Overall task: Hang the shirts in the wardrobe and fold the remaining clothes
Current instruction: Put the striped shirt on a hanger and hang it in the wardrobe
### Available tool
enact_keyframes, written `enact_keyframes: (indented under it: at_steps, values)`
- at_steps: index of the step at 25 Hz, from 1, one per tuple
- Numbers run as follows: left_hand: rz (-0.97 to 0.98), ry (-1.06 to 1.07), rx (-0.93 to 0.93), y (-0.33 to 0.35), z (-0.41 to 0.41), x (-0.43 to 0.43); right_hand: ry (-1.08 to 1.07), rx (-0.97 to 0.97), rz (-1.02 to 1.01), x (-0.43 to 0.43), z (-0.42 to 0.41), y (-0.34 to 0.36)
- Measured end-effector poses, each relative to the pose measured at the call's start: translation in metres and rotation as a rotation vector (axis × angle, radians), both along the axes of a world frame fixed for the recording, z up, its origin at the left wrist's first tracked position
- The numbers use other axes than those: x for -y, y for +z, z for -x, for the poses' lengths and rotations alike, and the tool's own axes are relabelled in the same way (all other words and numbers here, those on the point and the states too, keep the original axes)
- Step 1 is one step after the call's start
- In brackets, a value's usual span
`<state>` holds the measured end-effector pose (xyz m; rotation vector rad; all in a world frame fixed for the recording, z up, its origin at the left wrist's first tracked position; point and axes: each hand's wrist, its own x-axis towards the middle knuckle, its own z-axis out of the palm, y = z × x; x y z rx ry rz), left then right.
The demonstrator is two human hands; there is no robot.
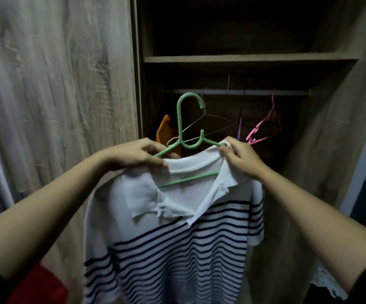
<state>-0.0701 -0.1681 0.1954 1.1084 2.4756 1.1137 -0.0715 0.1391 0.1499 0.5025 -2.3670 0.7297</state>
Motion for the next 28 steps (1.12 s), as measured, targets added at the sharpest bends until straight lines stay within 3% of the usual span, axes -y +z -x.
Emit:
enact_keyframes:
  at_steps: [5, 8, 14, 21, 25, 28]
  values:
    - [-0.180, 0.069, 0.019, -0.014, 0.013, 0.004, 0.076, 0.068, -0.074, 0.017, 0.028, 0.001]
    - [-0.229, 0.075, 0.064, -0.024, 0.019, 0.009, 0.200, 0.199, 0.127, 0.032, 0.056, -0.004]
    - [-0.162, 0.242, 0.014, -0.038, 0.027, 0.005, -0.070, 0.310, 0.417, 0.063, 0.146, 0.001]
    - [-0.124, 0.346, 0.058, -0.048, 0.061, 0.006, -0.049, 0.552, 0.483, 0.098, 0.238, 0.004]
    - [-0.136, 0.412, 0.057, -0.053, 0.074, 0.001, -0.050, 0.529, 0.452, 0.100, 0.259, -0.001]
    - [-0.110, 0.444, 0.065, -0.062, 0.086, -0.009, -0.092, 0.441, 0.564, 0.098, 0.256, -0.005]
